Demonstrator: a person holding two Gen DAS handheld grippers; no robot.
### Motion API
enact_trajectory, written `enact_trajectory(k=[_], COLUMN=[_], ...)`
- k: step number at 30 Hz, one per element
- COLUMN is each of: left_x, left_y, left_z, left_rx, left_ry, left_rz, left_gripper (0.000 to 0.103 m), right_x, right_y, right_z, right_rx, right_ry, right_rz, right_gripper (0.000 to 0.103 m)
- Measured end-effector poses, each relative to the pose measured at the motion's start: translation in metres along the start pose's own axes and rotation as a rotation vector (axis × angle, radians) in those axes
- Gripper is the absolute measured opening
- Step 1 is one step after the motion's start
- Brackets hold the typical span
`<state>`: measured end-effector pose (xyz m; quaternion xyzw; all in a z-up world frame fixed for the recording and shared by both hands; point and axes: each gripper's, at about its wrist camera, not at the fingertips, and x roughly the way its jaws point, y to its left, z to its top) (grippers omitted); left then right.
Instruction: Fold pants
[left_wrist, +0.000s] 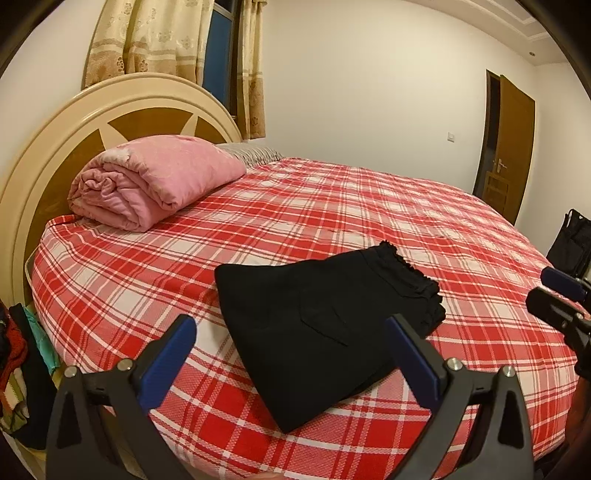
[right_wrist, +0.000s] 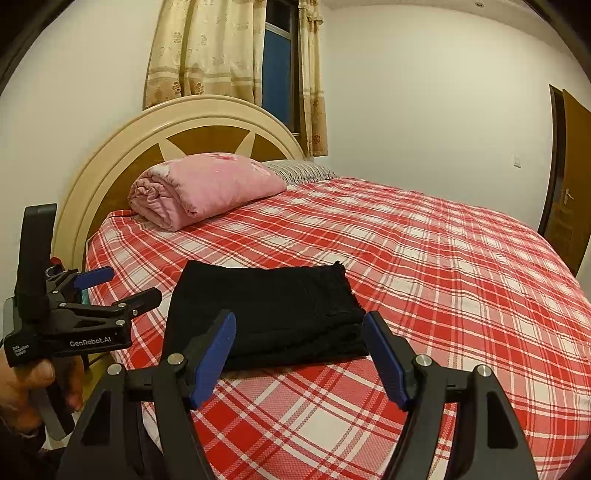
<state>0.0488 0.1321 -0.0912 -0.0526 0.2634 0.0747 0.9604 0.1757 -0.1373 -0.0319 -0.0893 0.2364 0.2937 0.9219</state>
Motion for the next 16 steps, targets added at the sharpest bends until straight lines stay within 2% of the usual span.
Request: enact_trajectory(k=[9,16], left_x=[0.002,-0.0038], left_y=[-0.0046,-0.0092], left_z=[-0.0005,-0.0013], left_rx=[0.037,0.07], left_ry=[0.003,-0.033], left_rz=[0.032,0.034], left_gripper=[0.103,0.103], right_x=[0.0004,0.0021], right_y=[0.0038,0.0057], right_z=[-0.0011,-0.0025], right_rx=[-0.011,-0.01], right_ry=[-0.002,0.001], right_rz=[0.011,0.015], right_gripper=[0.072,0.072])
